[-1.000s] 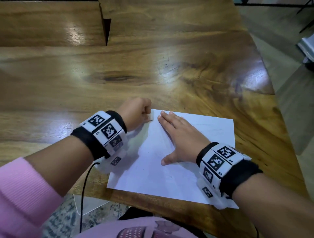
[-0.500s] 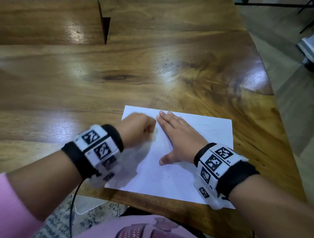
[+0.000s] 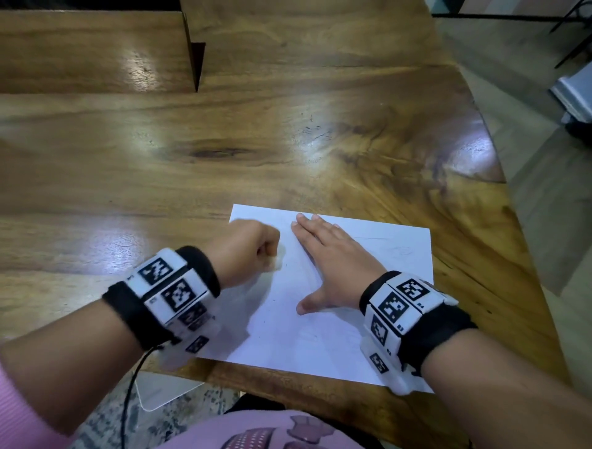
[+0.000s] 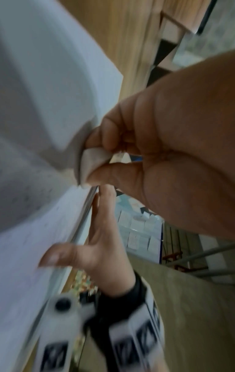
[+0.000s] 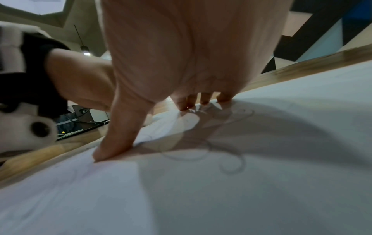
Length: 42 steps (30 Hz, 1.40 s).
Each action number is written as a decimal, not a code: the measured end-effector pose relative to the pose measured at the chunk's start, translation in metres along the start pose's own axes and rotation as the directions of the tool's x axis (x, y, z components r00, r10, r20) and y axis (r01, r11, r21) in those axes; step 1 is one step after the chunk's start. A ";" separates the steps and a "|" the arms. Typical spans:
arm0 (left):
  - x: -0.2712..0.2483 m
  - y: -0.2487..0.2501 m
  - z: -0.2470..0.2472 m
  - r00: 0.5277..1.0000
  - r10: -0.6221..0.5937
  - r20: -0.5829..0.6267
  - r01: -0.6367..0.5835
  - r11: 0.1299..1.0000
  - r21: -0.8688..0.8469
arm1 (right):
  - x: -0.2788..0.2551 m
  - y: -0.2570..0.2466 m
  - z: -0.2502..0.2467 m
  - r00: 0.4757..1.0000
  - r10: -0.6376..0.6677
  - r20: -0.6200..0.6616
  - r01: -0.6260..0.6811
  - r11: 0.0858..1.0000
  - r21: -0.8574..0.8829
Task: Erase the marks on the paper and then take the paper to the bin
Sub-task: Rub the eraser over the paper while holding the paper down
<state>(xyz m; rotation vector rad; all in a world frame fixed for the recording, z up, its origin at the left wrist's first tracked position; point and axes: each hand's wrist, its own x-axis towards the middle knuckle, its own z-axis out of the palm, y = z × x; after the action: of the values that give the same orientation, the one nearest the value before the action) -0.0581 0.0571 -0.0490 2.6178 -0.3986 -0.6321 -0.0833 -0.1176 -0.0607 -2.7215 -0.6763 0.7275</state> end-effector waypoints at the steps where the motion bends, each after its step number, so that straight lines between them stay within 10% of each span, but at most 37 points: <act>1: -0.003 -0.001 0.000 0.999 0.004 0.036 -0.005 1.000 0.010 | 0.000 0.000 0.000 1.000 -0.001 -0.002 0.001 1.000 -0.004; 17: 0.031 -0.004 -0.007 0.961 -0.138 -0.237 0.103 0.982 -0.157 | 0.000 0.000 0.000 1.000 0.005 -0.022 -0.005 1.000 -0.028; 22: 0.028 -0.009 -0.015 0.996 -0.083 -0.038 0.078 0.990 -0.116 | 0.000 0.000 0.000 1.000 0.003 -0.018 -0.004 0.999 -0.033; 26: 0.038 -0.009 -0.019 0.961 -0.160 -0.226 0.106 0.966 -0.235 | 0.000 0.000 0.000 1.000 0.000 -0.023 -0.001 0.999 -0.035; 42: 0.036 0.003 -0.015 0.985 -0.113 -0.129 0.093 0.984 -0.151 | 0.000 -0.001 0.000 1.000 0.004 -0.012 -0.005 1.000 -0.021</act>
<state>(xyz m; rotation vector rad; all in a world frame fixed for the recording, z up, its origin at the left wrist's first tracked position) -0.0201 0.0464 -0.0491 2.5366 -0.1692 -0.4901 -0.0831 -0.1170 -0.0606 -2.7454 -0.6795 0.7090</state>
